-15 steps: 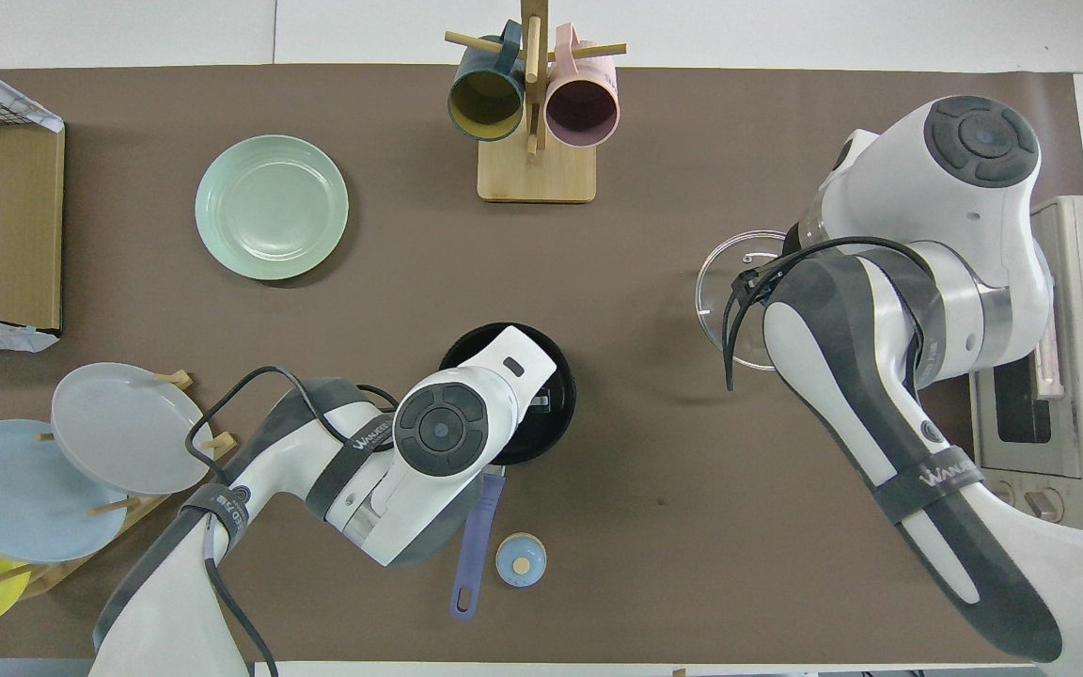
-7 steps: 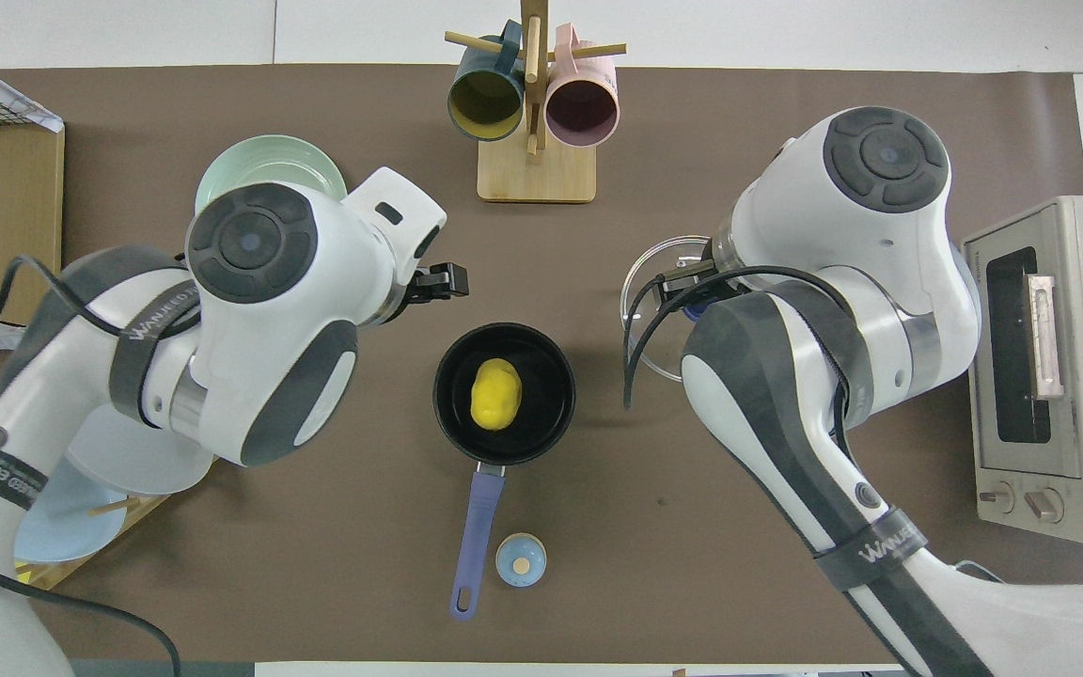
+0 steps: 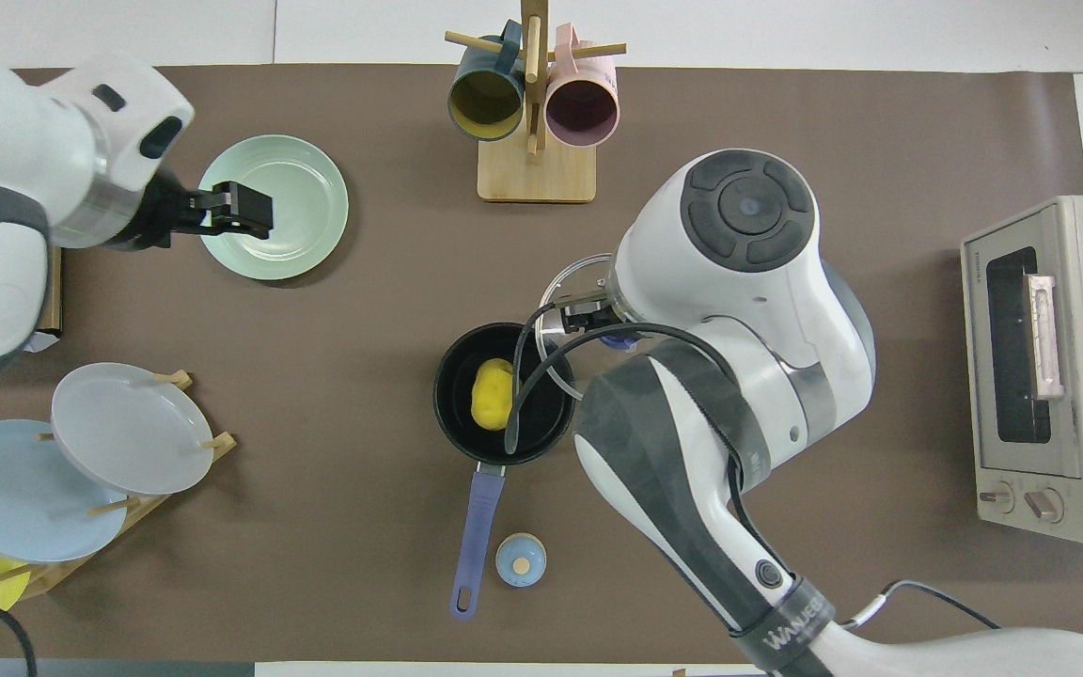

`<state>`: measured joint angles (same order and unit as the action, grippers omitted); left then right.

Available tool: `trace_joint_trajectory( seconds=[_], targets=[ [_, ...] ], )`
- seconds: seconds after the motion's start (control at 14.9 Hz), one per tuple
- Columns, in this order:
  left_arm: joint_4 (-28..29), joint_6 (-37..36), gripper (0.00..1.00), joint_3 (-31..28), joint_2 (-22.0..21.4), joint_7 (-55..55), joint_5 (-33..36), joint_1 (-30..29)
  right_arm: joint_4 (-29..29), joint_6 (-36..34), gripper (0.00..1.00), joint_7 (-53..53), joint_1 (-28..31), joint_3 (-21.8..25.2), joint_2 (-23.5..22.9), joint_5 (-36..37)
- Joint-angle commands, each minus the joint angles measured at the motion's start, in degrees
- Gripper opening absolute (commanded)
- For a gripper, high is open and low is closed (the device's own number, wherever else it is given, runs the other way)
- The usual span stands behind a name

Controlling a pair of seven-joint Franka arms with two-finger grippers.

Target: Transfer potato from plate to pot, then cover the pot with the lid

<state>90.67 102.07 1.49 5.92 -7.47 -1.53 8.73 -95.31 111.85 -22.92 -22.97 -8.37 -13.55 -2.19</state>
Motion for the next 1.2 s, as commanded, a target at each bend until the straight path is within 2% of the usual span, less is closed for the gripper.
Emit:
trace_joint_trajectory(
  seconds=[0.0,0.4,0.6,0.87,1.14],
  targets=[
    [-1.7,-4.5,1.00,0.3,-0.2,9.0,-0.8,-4.5,2.7,1.1,0.00,-4.6,-2.9,0.0,-1.8,-0.4],
    [-0.9,-12.8,1.00,0.4,-5.1,14.2,0.5,-7.1,2.8,3.5,0.00,-8.7,-6.5,0.0,-2.8,-0.2],
    [2.7,-12.9,1.00,0.4,-7.8,12.0,0.7,-6.5,3.8,3.2,0.00,-9.5,-8.8,0.2,-5.6,3.2],
    [5.5,-12.8,1.00,-0.4,-9.3,10.5,1.0,-3.1,4.3,2.8,0.00,-12.7,-10.2,0.1,-6.1,4.7],
    [3.3,-15.7,1.00,-0.7,-9.3,11.1,1.1,-2.3,4.3,4.9,0.00,-13.2,-10.4,0.1,-8.0,4.7]
  ],
)
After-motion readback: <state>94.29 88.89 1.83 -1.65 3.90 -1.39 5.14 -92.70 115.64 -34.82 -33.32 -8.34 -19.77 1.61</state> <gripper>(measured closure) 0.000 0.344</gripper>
